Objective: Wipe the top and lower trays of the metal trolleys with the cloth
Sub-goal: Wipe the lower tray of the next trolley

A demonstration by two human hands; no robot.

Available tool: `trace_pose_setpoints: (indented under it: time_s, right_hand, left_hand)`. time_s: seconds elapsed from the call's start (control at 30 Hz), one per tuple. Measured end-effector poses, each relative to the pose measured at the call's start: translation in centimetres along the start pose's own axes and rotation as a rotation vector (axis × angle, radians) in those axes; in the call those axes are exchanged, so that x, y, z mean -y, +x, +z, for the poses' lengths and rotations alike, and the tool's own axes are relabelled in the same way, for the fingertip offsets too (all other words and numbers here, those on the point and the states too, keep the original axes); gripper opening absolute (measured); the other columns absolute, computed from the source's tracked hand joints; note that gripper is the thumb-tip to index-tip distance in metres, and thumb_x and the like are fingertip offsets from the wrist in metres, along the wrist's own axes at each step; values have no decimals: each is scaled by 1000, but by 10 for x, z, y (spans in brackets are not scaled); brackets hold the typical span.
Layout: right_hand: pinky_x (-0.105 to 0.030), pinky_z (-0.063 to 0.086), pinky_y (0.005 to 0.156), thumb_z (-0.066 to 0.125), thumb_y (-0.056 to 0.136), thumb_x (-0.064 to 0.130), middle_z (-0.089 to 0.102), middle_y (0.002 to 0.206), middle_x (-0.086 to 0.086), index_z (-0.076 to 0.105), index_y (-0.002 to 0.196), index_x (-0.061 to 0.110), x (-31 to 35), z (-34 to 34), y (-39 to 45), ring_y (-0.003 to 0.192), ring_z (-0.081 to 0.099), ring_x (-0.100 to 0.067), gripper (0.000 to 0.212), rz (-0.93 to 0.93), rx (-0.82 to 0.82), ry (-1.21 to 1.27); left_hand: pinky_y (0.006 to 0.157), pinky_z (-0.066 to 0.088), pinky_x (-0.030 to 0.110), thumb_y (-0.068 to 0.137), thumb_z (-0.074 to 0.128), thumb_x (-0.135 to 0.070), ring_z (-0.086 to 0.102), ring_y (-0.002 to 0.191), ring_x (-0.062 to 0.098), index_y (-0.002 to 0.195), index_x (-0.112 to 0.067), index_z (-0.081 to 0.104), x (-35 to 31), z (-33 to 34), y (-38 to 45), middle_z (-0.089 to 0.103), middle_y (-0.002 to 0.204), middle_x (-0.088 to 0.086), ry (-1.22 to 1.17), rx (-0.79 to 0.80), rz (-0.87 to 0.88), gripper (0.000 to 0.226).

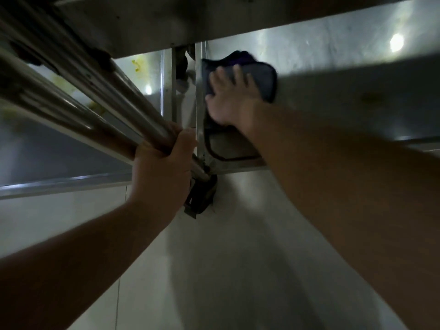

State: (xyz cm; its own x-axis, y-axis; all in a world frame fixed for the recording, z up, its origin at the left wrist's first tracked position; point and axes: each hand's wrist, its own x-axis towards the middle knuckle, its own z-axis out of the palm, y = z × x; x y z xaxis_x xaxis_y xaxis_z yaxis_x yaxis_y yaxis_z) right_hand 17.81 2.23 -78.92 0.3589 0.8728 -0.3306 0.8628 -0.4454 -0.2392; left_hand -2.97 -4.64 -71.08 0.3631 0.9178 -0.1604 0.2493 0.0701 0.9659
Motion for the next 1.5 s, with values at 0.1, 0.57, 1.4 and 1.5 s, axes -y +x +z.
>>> trace_pose_setpoints:
  time_s: [0.1,0.57,1.4,1.5]
  right_hand:
    - [-55,-8,125,12,108,45,-10,173,4,-3,165,24,18,16,-22,158,-15,-33,63,-70,-26,44]
    - [-54,2,127,13,105,53,-4,174,7,0,166,28,-206,3,-126,159,-5,-28,67,488,-154,36]
    - [-59,30,117,24,98,39,36,165,-11,39,158,12,-189,18,-168,149,35,-42,68,-208,-205,-255]
    - [-67,36,109,26,103,36,36,163,-20,40,155,2,-263,5,-189,145,36,-49,64,-134,-145,-315]
  left_hand:
    - [50,50,20,96,68,-28,57,56,2,67,-38,67,2,1,-1,61,74,7,34,-34,31,30]
    - [49,52,23,85,71,-39,61,58,5,68,-33,69,-2,2,0,65,77,4,47,-116,8,18]
    - [41,42,18,96,67,-42,53,45,0,82,-24,68,-2,5,-1,66,61,-12,133,-174,-6,23]
    - [41,44,17,97,66,-42,54,45,-1,84,-22,68,-2,6,0,69,65,-13,140,-186,-17,24]
